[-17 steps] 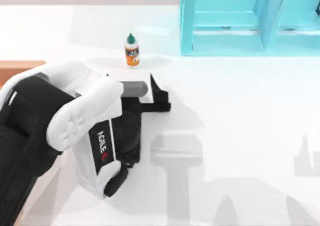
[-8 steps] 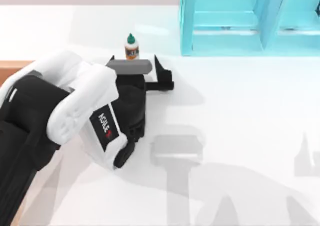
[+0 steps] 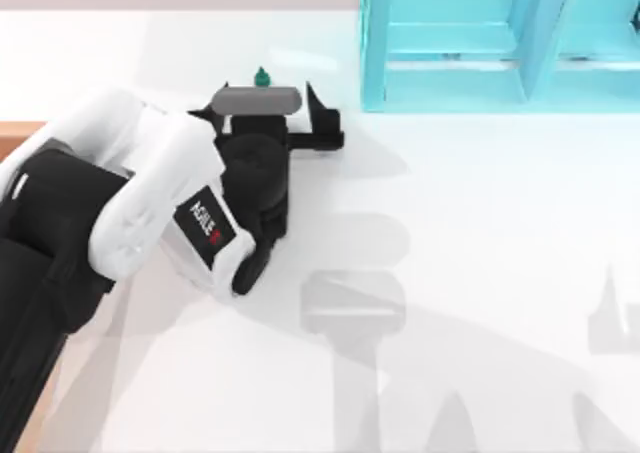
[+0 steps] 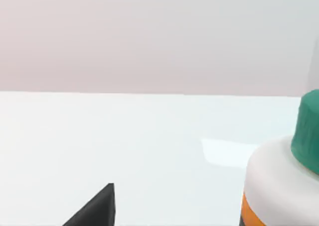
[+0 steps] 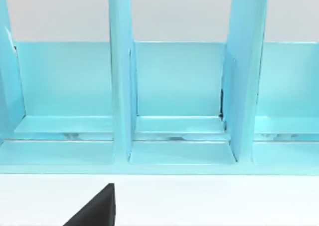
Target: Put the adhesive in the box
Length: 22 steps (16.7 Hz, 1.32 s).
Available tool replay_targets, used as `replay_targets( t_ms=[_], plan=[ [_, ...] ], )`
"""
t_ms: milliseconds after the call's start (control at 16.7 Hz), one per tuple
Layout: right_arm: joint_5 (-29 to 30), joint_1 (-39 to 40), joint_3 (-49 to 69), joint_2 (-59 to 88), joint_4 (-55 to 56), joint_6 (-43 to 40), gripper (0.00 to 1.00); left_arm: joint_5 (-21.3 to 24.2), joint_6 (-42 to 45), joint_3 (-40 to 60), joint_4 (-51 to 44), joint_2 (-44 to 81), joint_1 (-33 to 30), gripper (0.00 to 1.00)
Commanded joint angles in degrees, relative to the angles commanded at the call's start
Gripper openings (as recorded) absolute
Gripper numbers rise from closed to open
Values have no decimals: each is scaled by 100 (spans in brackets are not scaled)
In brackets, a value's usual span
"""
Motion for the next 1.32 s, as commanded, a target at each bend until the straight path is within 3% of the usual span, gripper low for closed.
replay_targets(
  t_ms=[60, 840, 1320],
  plan=[
    [0, 0, 0, 0, 0, 0, 100, 0, 0, 0, 0, 0, 0, 100],
    [0, 0, 0, 0, 0, 0, 100, 0, 0, 0, 0, 0, 0, 2],
    [0, 0, 0, 0, 0, 0, 100, 0, 0, 0, 0, 0, 0, 0]
  ],
)
